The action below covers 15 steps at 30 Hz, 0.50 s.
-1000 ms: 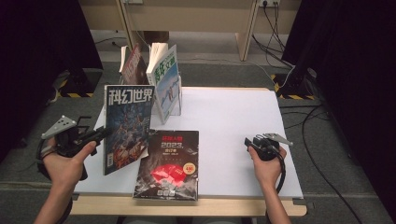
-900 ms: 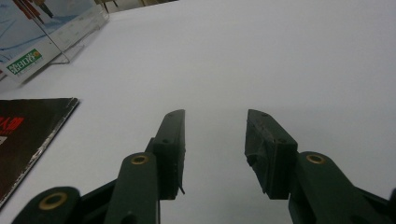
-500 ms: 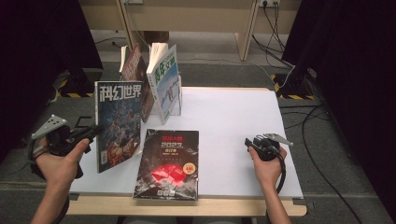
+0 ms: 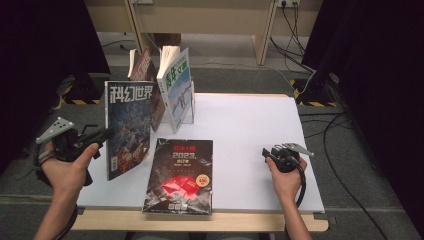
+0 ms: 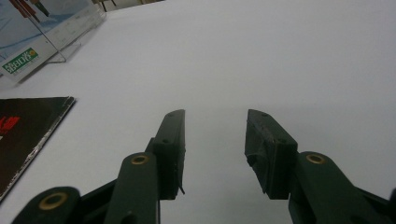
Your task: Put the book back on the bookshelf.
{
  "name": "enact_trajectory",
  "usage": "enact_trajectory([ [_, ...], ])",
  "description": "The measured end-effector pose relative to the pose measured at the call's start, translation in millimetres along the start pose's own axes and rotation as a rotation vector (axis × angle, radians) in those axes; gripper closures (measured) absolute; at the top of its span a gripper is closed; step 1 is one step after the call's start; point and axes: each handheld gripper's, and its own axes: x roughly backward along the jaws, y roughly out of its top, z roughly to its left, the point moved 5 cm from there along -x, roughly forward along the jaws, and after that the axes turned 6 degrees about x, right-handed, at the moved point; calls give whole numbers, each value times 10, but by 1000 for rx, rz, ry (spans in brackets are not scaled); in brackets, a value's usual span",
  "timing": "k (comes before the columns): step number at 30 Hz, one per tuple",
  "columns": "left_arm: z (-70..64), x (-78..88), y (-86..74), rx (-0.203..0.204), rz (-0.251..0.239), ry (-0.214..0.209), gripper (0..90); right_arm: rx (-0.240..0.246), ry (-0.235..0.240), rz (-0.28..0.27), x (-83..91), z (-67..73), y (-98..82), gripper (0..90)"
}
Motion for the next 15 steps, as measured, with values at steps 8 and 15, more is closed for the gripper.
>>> enact_trajectory([
  [8,-26,-230,66,11,-4,10,832,4,1,-2,-3,-4,0,585],
  [15,-83,-417,133,-6,-16,9,831,4,0,5,-12,-4,-12,585],
])
